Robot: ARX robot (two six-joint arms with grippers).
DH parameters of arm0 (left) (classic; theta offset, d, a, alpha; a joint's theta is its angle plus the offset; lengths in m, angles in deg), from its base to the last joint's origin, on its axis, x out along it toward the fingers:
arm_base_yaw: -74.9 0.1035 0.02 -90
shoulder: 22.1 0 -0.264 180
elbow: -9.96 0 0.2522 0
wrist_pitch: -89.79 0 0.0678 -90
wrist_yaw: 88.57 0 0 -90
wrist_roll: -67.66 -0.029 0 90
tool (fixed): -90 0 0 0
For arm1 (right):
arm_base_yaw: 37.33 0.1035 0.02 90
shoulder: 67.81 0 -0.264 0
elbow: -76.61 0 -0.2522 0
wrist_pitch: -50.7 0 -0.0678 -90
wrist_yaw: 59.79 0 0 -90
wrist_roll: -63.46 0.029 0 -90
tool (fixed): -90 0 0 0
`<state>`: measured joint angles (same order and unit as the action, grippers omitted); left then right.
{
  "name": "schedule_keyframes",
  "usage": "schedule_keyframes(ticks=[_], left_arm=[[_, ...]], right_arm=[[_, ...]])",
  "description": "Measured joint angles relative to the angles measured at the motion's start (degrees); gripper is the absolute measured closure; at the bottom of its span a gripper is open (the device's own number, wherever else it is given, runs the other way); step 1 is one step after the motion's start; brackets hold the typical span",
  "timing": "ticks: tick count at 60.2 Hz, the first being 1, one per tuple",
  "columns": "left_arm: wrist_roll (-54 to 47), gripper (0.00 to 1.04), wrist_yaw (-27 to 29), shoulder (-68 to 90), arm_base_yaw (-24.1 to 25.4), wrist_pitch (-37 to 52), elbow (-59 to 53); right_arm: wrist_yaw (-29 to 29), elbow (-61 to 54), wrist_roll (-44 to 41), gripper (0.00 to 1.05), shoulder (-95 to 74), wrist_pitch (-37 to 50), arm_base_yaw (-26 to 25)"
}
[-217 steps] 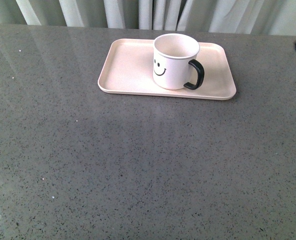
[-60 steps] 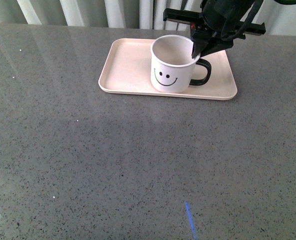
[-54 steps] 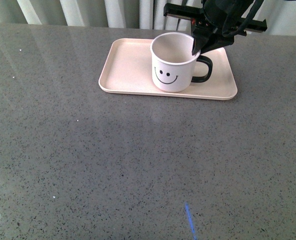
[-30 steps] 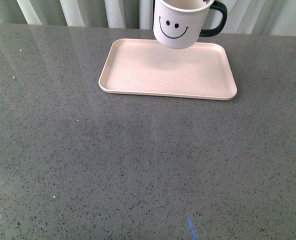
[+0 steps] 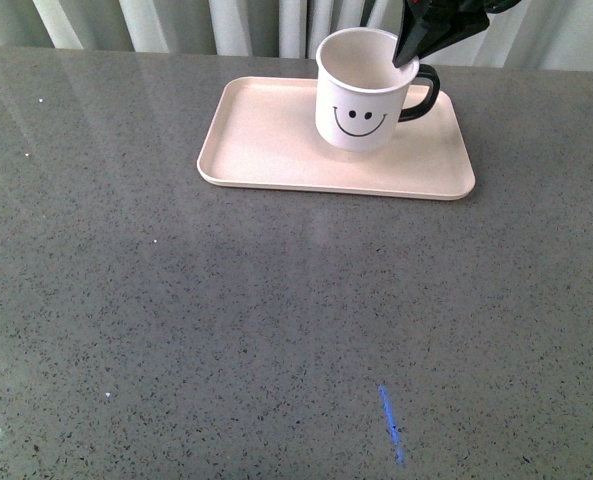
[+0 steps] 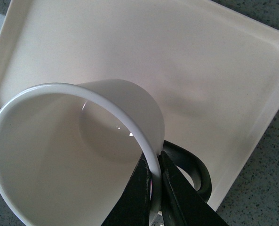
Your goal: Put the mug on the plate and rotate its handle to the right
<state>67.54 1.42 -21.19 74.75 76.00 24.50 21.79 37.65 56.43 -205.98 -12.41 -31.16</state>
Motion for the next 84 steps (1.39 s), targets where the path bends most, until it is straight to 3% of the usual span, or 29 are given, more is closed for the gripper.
schedule_keyframes(ticks=[29, 42, 57, 84], left_arm=[[0.0, 0.09, 0.0, 0.0, 0.0, 0.0, 0.0], [0.0, 0.09, 0.0, 0.0, 0.0, 0.0, 0.0], [0.0, 0.09, 0.0, 0.0, 0.0, 0.02, 0.0], [0.0, 0.09, 0.0, 0.0, 0.0, 0.0, 0.0]], right_arm=[[-0.24, 17.22, -1.73, 1.03, -11.63, -9.25, -0.2], [-0.87, 32.17, -2.58, 1.03, -20.24, -17.86, -1.14], [-0.9, 37.73, -3.32, 1.03, -22.62, -19.08, -1.33], [-2.97, 38.4, -3.23, 0.41, -22.73, -18.12, -1.6]])
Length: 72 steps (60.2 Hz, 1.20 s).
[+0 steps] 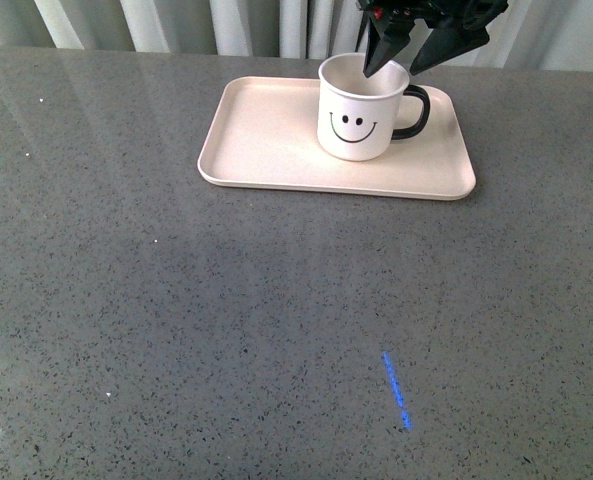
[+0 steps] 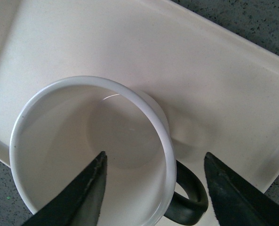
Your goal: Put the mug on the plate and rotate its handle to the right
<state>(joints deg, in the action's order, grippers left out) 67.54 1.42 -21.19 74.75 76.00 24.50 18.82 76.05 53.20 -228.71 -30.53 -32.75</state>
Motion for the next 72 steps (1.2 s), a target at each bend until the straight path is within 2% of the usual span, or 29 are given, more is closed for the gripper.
schedule_keyframes(ticks=[4, 5, 8, 13, 15, 17, 19, 23, 26, 28, 31, 33, 46, 48, 51, 53, 57, 65, 72], left_arm=[[0.0, 0.09, 0.0, 0.0, 0.0, 0.0, 0.0], [0.0, 0.09, 0.0, 0.0, 0.0, 0.0, 0.0], [0.0, 0.09, 0.0, 0.0, 0.0, 0.0, 0.0], [0.0, 0.09, 0.0, 0.0, 0.0, 0.0, 0.0], [0.0, 0.09, 0.0, 0.0, 0.0, 0.0, 0.0], [0.0, 0.09, 0.0, 0.0, 0.0, 0.0, 0.0], [0.0, 0.09, 0.0, 0.0, 0.0, 0.0, 0.0], [0.0, 0.09, 0.0, 0.0, 0.0, 0.0, 0.0], [0.0, 0.09, 0.0, 0.0, 0.0, 0.0, 0.0], [0.0, 0.09, 0.0, 0.0, 0.0, 0.0, 0.0], [0.0, 0.09, 0.0, 0.0, 0.0, 0.0, 0.0], [0.0, 0.09, 0.0, 0.0, 0.0, 0.0, 0.0], [0.0, 0.09, 0.0, 0.0, 0.0, 0.0, 0.0], [0.0, 0.09, 0.0, 0.0, 0.0, 0.0, 0.0], [0.0, 0.09, -0.04, 0.0, 0.0, 0.0, 0.0], [0.0, 0.09, -0.02, 0.0, 0.0, 0.0, 0.0], [0.0, 0.09, 0.0, 0.0, 0.0, 0.0, 0.0], [0.0, 0.09, 0.0, 0.0, 0.0, 0.0, 0.0], [0.0, 0.09, -0.02, 0.0, 0.0, 0.0, 0.0]], right_arm=[[-0.33, 0.0, 0.09, 0.3, 0.0, 0.39, -0.09], [-0.33, 0.0, 0.09, 0.3, 0.0, 0.39, -0.09], [-0.72, 0.0, 0.13, 0.19, 0.0, 0.94, -0.2], [-1.14, 0.0, 0.11, 0.12, 0.0, 1.42, -0.31], [-1.79, 0.0, 0.11, 0.04, 0.07, 1.97, -0.46], [-1.79, 0.0, 0.11, 0.01, 0.13, 2.23, -0.52], [-2.14, 0.0, 0.09, 0.01, 0.24, 2.49, -0.57], [-2.73, 0.0, -0.09, 0.07, 0.57, 3.06, -0.7], [-3.39, 0.0, -0.94, 0.18, 1.29, 4.0, -0.92], [-4.0, -0.02, -1.31, 0.16, 1.95, 4.57, -1.05], [-5.95, -1.64, -1.57, 0.07, 4.02, 6.93, -1.38], [-6.93, -4.0, -1.6, 0.08, 5.75, 9.22, -1.51], [-11.91, -39.17, -3.02, 0.09, 31.65, 36.76, -1.97], [-8.41, -46.1, -1.86, 0.12, 36.28, 44.22, -1.55], [2.69, -58.69, 1.84, 0.21, 43.82, 60.26, -0.74], [7.56, -66.16, 3.52, 0.26, 47.82, 70.01, -0.42], [13.73, -80.15, 6.38, 0.36, 54.38, 87.67, -0.33], [14.82, -104.17, 8.68, 0.59, 62.73, 108.48, -1.01], [14.51, -119.08, 9.42, 0.8, 66.77, 114.73, -1.64]])
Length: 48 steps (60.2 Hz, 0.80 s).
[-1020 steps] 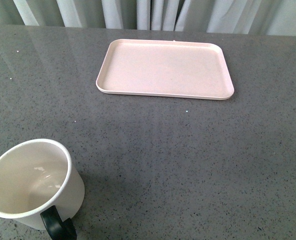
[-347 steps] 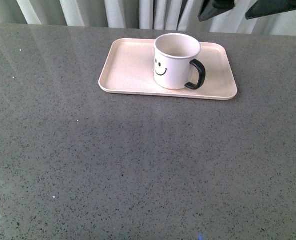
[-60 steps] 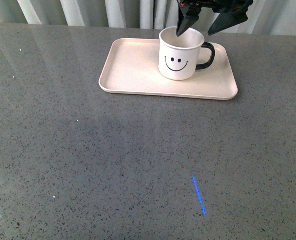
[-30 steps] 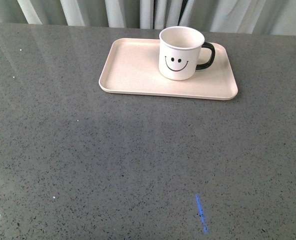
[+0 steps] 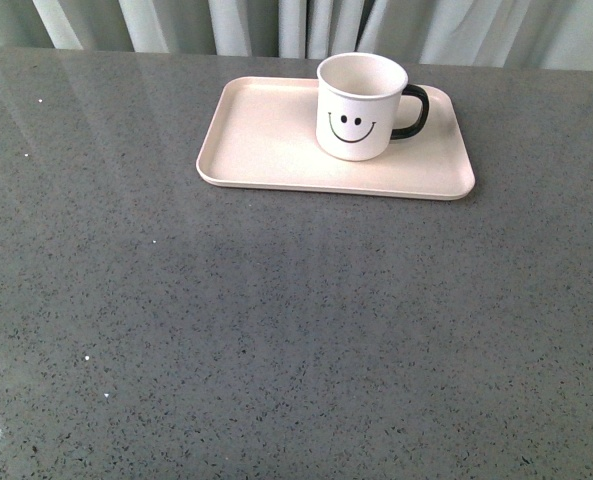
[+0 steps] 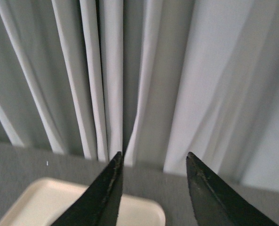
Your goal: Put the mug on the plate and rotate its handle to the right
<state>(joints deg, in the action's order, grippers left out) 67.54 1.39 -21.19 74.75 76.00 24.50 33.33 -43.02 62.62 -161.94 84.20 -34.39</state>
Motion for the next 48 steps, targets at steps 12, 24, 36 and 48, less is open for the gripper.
schedule_keyframes(ticks=[12, 24, 36, 48], left_arm=[[0.0, 0.09, 0.02, 0.0, 0.0, 0.0, 0.0], [0.0, 0.09, 0.02, 0.0, 0.0, 0.02, 0.0], [0.0, 0.09, 0.02, 0.0, 0.0, 0.0, 0.0], [0.0, 0.09, 0.02, 0.0, 0.0, 0.0, 0.0]], right_arm=[[-1.57, -12.79, 0.22, 1.03, 8.44, 4.9, -1.01], [-2.95, -22.99, 0.26, 1.03, 15.61, 7.17, -2.97], [-3.08, -30.47, 0.26, 1.03, 22.62, 7.48, -2.97], [-3.1, -35.6, 0.26, 1.03, 29.27, 6.03, -2.97]])
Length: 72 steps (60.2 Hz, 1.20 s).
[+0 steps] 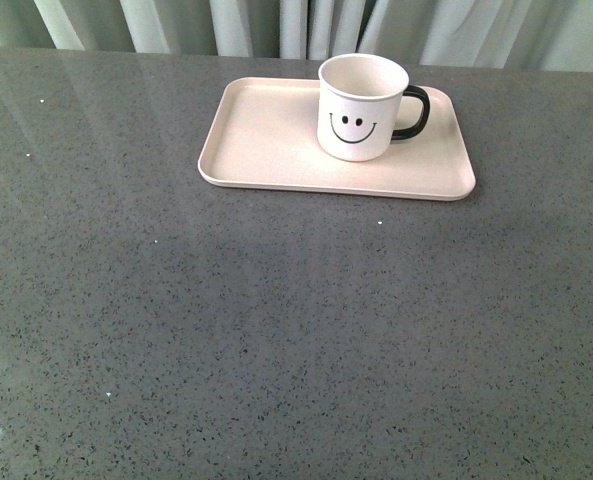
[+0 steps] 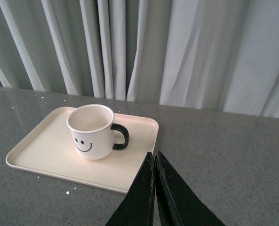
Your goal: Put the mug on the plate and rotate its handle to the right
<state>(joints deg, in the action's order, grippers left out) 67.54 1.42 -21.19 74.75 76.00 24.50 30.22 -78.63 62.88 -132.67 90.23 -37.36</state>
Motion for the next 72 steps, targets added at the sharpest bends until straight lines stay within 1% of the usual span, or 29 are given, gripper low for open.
schedule_keyframes(ticks=[12, 15, 18, 47, 58, 72], left_arm=[[0.0, 0.09, 0.0, 0.0, 0.0, 0.02, 0.0], [0.02, 0.09, 0.0, 0.0, 0.0, 0.0, 0.0], [0.0, 0.09, -0.02, 0.0, 0.0, 0.0, 0.0], [0.0, 0.09, 0.0, 0.0, 0.0, 0.0, 0.0], [0.0, 0.09, 0.0, 0.0, 0.0, 0.0, 0.0], [0.0, 0.09, 0.0, 0.0, 0.0, 0.0, 0.0]], right_arm=[[0.0, -5.22, 0.0, 1.03, 9.66, -4.76, 0.0], [0.0, -6.67, 0.02, 1.03, 9.75, -2.25, 0.0], [0.0, -7.78, 0.0, 1.03, 10.49, -2.47, 0.0], [0.0, -9.9, 0.0, 1.03, 29.22, -18.51, 0.02], [0.0, -9.92, 0.0, 1.03, 38.07, -26.77, 0.0], [0.0, -9.92, 0.0, 1.03, 43.89, -32.3, 0.0]])
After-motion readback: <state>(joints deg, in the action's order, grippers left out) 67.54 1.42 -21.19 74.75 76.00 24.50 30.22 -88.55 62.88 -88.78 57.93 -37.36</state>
